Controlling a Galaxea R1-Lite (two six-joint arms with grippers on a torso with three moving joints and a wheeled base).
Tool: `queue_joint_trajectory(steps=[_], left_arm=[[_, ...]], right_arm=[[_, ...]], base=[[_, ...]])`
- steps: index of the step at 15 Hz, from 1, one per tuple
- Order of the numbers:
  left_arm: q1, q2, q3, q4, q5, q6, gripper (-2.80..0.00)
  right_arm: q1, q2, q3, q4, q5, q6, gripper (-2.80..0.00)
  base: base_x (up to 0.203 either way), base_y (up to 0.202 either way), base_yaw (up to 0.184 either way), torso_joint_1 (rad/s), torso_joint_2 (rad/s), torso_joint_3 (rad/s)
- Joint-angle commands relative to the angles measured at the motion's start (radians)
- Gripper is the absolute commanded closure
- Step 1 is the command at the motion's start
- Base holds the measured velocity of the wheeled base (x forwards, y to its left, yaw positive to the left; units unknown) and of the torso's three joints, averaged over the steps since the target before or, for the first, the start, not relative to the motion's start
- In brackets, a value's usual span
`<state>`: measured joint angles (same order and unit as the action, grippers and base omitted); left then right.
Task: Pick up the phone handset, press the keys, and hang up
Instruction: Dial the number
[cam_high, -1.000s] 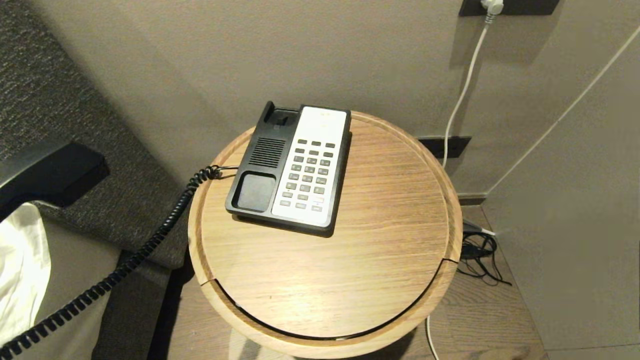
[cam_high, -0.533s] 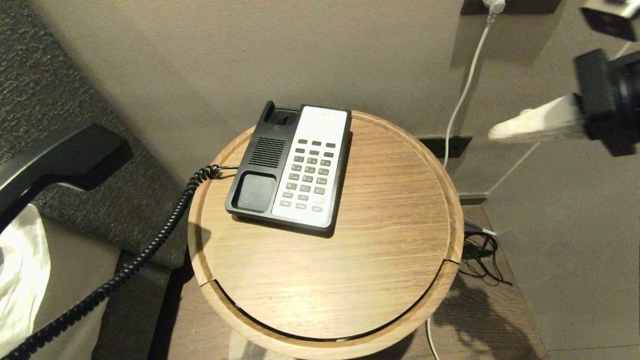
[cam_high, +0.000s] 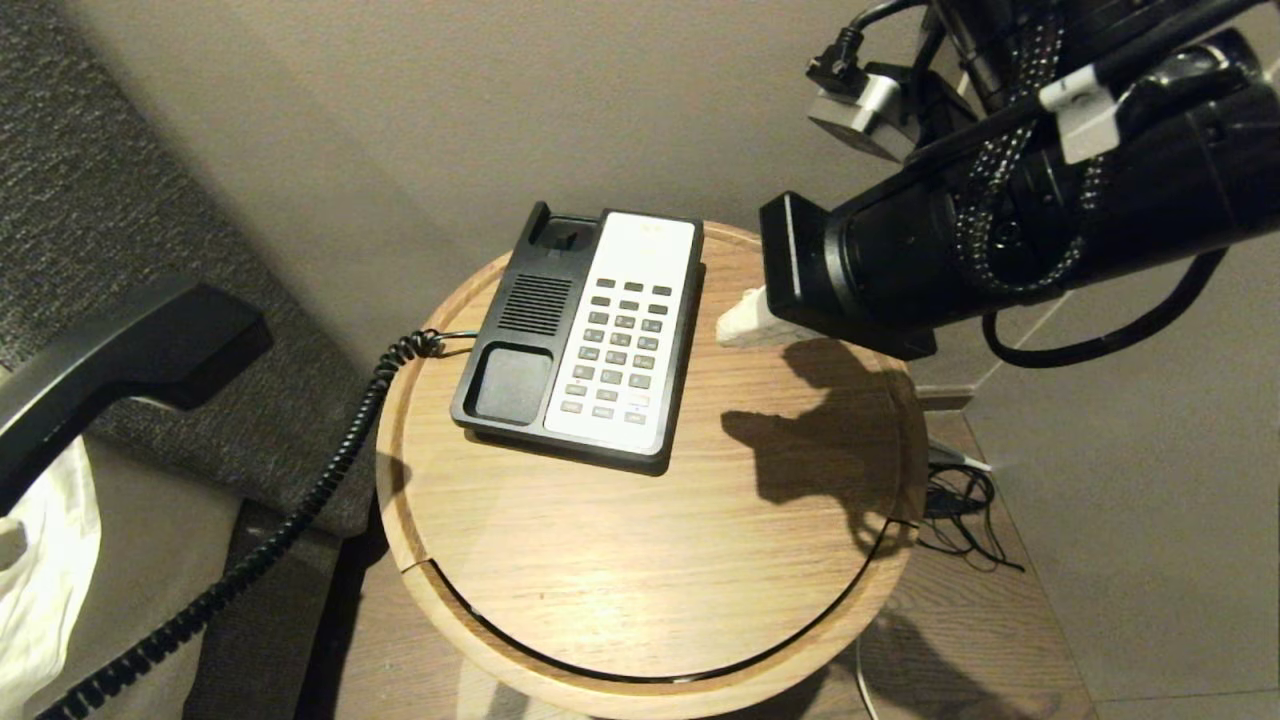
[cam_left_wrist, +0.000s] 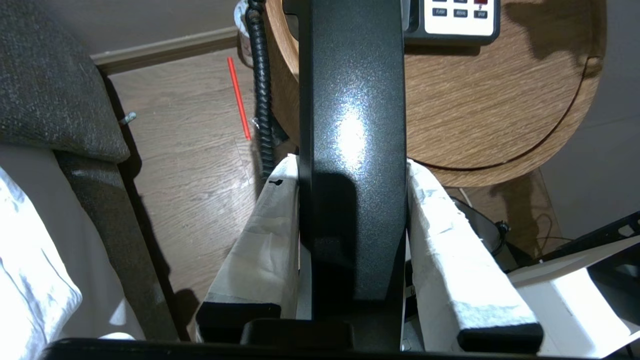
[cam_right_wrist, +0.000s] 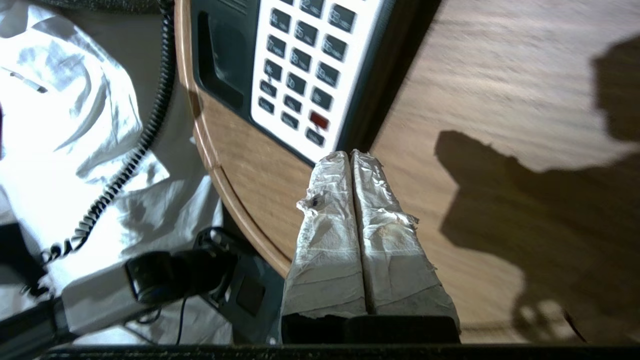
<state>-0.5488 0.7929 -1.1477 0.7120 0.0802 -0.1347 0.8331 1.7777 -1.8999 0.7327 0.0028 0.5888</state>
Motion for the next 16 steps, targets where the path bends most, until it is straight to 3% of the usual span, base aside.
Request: queue_joint_trajectory(steps=[1,7,16], left_arm=[[0.000,-0.003,0.003,0.004,0.000,-0.002,0.00],[0.001,-0.015,0.013,0.004,0.004,-0.025,0.00],[0.000,-0.018,0.025,0.004,0.001,-0.032,0.00]], right_arm=[[0.004,0.064,-0.027,-0.017,-0.003,0.003,0.00],[-0.001,0.153,-0.036,-0.126,-0.017,-0.004,0.00],[-0.025,0.154,-0.040,-0.152,-0.015,-0.006,0.00]], base=[[0.000,0.000,0.000,0.000,0.00,0.000],[0.000,0.000,0.000,0.000,0.00,0.000],[0.000,0.000,0.000,0.000,0.00,0.000]])
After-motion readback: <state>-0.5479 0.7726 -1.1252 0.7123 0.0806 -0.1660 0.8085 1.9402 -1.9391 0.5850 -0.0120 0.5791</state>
